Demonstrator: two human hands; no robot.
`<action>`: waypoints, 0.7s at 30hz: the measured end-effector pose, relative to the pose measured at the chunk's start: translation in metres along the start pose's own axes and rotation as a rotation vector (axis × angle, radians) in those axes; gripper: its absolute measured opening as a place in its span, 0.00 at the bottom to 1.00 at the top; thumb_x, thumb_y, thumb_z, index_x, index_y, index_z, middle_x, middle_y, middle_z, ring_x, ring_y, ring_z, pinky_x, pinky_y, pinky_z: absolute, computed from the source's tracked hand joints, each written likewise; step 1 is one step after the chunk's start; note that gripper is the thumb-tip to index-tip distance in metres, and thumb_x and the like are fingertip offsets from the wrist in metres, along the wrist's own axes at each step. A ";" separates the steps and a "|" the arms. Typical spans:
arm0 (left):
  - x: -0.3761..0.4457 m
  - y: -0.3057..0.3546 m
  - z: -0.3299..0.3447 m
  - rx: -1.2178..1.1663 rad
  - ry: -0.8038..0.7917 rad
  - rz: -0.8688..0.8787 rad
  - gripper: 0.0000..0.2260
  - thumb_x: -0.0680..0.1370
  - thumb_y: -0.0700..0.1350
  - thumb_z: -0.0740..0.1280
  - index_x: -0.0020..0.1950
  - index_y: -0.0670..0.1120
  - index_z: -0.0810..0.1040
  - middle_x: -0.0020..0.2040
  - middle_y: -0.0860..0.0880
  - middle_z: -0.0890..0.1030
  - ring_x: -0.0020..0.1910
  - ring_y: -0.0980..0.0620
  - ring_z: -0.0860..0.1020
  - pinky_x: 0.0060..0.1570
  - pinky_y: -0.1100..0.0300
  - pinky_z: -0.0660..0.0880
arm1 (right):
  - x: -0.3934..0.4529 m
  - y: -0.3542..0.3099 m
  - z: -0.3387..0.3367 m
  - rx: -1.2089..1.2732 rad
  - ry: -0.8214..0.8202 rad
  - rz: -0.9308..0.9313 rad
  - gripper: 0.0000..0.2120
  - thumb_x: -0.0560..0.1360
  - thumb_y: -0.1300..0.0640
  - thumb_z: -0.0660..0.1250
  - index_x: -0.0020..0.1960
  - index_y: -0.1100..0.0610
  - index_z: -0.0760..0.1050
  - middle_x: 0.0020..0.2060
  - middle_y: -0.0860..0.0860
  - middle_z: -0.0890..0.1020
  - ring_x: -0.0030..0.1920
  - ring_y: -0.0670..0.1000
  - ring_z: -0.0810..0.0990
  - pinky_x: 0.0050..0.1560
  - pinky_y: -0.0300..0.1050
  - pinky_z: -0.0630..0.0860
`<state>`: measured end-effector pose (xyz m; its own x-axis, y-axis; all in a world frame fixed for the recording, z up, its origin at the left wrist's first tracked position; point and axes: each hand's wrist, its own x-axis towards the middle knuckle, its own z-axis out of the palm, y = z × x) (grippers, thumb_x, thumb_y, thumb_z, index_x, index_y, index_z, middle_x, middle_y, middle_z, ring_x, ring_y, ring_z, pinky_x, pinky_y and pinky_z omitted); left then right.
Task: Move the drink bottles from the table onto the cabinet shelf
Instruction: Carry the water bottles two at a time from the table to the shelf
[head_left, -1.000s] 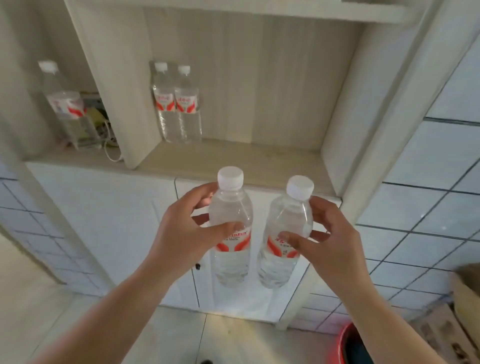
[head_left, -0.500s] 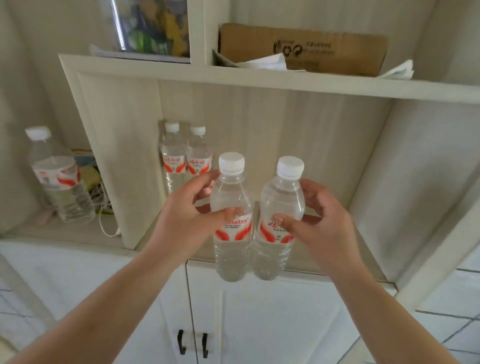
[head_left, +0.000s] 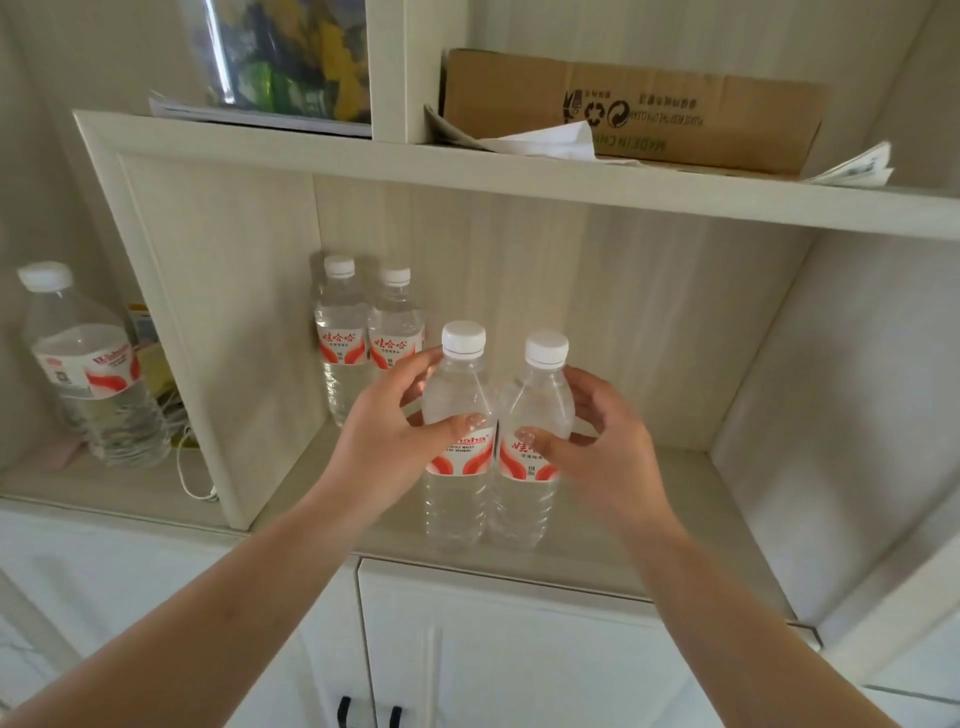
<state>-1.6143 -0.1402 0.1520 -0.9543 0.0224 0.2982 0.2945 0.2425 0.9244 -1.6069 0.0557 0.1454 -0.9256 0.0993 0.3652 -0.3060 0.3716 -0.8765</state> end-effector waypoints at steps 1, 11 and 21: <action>0.002 -0.002 0.002 -0.001 0.005 -0.008 0.31 0.68 0.43 0.78 0.69 0.54 0.72 0.59 0.58 0.81 0.61 0.60 0.77 0.62 0.53 0.76 | 0.002 0.002 0.000 -0.001 -0.007 0.003 0.30 0.63 0.57 0.78 0.56 0.35 0.69 0.54 0.35 0.79 0.59 0.39 0.76 0.56 0.45 0.78; 0.005 -0.010 0.015 -0.012 -0.042 -0.017 0.32 0.68 0.43 0.77 0.70 0.55 0.71 0.61 0.58 0.80 0.63 0.60 0.77 0.65 0.52 0.73 | 0.001 0.017 -0.004 0.008 -0.014 0.012 0.32 0.66 0.56 0.76 0.66 0.42 0.68 0.59 0.39 0.78 0.60 0.40 0.77 0.58 0.40 0.77; -0.016 -0.042 0.020 -0.081 -0.040 -0.114 0.40 0.68 0.47 0.77 0.76 0.55 0.61 0.66 0.56 0.77 0.67 0.57 0.73 0.66 0.48 0.71 | -0.014 0.049 0.000 0.121 -0.203 0.110 0.41 0.69 0.64 0.74 0.74 0.49 0.57 0.64 0.41 0.75 0.61 0.36 0.75 0.62 0.39 0.73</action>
<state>-1.6120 -0.1316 0.1040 -0.9826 0.0382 0.1820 0.1859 0.1667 0.9683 -1.6091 0.0728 0.0975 -0.9768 -0.0584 0.2061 -0.2142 0.2548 -0.9430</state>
